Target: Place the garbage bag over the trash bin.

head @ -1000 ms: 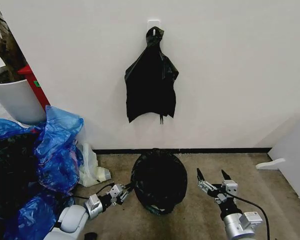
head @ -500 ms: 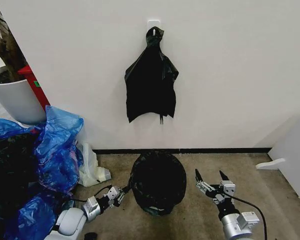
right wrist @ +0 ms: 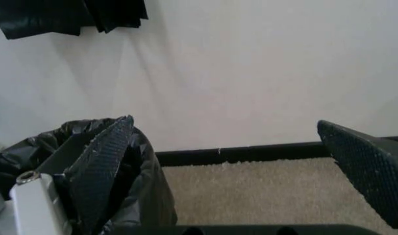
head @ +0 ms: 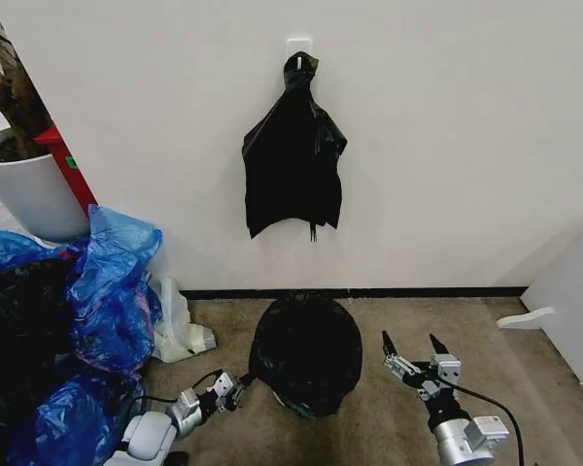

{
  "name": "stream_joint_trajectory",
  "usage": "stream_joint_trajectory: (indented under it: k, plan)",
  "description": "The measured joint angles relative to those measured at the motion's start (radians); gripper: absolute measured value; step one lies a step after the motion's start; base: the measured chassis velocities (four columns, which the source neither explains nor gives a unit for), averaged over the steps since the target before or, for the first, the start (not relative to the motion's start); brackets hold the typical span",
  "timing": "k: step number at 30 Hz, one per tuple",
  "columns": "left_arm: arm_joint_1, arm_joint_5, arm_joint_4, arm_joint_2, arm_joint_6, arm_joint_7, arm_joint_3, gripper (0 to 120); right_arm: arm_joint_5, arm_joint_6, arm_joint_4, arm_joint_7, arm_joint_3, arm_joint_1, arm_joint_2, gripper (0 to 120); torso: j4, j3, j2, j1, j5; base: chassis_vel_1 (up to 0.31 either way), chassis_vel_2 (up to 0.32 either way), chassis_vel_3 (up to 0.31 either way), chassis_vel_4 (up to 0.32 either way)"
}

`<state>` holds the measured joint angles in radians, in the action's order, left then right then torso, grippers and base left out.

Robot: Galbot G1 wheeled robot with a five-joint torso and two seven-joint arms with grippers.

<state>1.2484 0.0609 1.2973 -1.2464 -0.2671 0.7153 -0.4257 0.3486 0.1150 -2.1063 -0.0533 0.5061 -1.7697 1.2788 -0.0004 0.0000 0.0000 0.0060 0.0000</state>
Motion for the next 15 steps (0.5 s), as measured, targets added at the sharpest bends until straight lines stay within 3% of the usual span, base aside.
stream_joint_trajectory:
  k: [5, 10, 15]
  plan:
    - [0.025, 0.002, 0.012, -0.002, -0.001, 0.001, -0.009, 0, 0.000, 0.002, -0.009, 0.000, 0.001, -0.001, -0.001, 100, 0.0002, 0.000, 0.000, 0.000, -0.0001, 0.000, 0.000, 0.000, 0.000]
    - [0.072, -0.034, 0.077, 0.017, -0.003, -0.010, -0.029, 1, 0.000, 0.005, -0.017, 0.000, 0.001, -0.006, 0.003, 100, 0.0002, 0.000, 0.000, 0.000, 0.0000, 0.000, 0.000, 0.000, 0.000]
    - [0.105, -0.098, 0.114, 0.030, -0.035, -0.027, -0.055, 18, -0.003, 0.012, -0.025, 0.006, 0.003, -0.015, 0.009, 100, 0.0000, 0.000, 0.000, 0.000, 0.0001, 0.000, 0.000, 0.000, 0.000]
